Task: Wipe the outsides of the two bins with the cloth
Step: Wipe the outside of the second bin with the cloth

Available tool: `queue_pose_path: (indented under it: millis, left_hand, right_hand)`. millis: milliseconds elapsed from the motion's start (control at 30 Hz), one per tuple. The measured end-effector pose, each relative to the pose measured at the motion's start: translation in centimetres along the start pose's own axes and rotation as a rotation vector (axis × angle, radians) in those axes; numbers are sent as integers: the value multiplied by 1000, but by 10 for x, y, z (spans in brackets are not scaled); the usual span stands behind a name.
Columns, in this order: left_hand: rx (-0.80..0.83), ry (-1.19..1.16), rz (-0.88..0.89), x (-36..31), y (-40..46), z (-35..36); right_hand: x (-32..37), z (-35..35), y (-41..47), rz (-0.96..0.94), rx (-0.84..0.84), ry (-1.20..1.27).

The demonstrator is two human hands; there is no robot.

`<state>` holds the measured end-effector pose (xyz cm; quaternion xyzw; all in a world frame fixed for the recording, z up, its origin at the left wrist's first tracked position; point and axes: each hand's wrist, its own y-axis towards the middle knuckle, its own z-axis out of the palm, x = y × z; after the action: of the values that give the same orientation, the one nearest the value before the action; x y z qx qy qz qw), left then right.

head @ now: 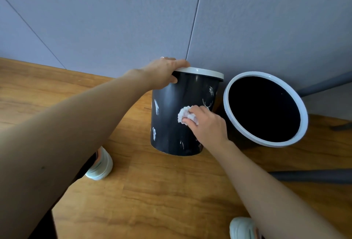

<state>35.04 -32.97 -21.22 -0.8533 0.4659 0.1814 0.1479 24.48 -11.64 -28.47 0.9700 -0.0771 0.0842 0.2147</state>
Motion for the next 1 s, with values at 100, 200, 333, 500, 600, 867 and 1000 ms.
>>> queue_pose_path:
  millis: [100, 200, 333, 500, 600, 867, 1000]
  left_hand:
    - [1, -21, -10, 1, 1, 0]
    - [5, -24, -13, 1, 1, -1]
    - [0, -28, -18, 1, 0, 0]
    - [-5, -23, -8, -1, -2, -2]
    - [-8, -15, -12, -2, -2, -1]
    - [-6, -15, -14, -1, -2, 0]
    - [-5, -24, -21, -1, -3, -1]
  right_hand:
    - [3, 4, -6, -45, 34, -5]
    - [8, 11, -39, -138, 213, 18]
    - [13, 16, -68, -210, 263, 43]
    - [8, 10, -30, -71, 122, 19]
    - [2, 7, -8, 33, 16, 12]
    - [8, 17, -68, -193, 359, -31]
    - [10, 11, -45, -201, 319, -45]
